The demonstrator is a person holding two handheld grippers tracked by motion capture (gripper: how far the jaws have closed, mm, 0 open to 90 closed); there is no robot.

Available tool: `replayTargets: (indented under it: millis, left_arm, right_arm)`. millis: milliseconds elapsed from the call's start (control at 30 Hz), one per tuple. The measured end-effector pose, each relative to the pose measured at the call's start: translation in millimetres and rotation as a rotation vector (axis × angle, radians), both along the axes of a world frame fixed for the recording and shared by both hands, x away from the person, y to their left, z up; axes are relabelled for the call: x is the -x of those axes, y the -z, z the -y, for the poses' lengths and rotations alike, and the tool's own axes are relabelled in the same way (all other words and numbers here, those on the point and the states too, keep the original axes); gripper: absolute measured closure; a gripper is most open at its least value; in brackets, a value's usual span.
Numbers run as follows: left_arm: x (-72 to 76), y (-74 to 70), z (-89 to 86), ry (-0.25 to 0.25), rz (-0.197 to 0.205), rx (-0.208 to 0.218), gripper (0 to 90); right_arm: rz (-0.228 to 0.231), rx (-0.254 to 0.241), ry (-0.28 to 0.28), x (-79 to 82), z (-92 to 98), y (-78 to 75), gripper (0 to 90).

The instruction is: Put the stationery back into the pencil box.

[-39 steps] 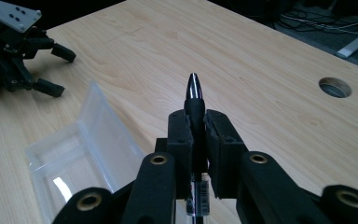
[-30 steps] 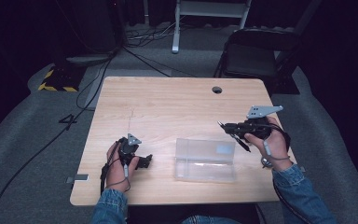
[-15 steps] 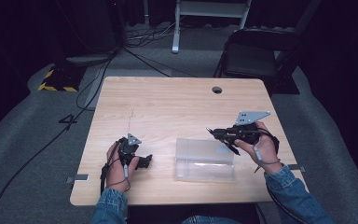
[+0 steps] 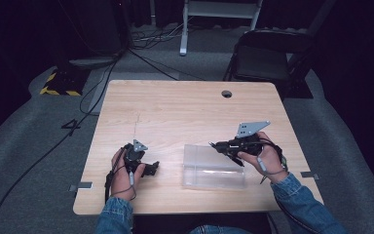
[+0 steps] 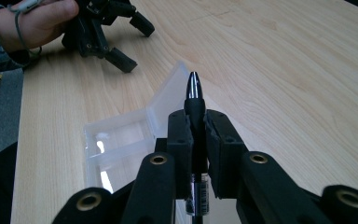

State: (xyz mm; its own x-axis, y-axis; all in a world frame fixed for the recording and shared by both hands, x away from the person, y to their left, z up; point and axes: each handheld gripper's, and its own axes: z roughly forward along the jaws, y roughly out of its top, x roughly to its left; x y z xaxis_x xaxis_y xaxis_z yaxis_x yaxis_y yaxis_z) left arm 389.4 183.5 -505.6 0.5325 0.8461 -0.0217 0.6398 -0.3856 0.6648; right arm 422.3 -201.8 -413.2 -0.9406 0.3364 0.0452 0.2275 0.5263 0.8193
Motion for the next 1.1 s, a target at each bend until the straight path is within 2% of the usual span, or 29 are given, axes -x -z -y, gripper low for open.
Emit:
replayTargets:
  millis: [467, 833, 1100]
  left_arm:
    - [0.0, 0.0, 0.0, 0.000, 0.000, 0.000, 0.2]
    - [0.0, 0.0, 0.0, 0.000, 0.000, 0.000, 0.2]
    - [0.0, 0.0, 0.0, 0.000, 0.000, 0.000, 0.2]
  right_arm:
    - [-0.028, 0.037, -0.035, -1.4, 0.3, 17.8, 81.0]
    - [-0.018, 0.082, -0.071, -1.1, -1.3, 24.1, 80.8]
    - [-0.027, 0.111, -0.082, -1.3, -2.1, 27.4, 80.6]
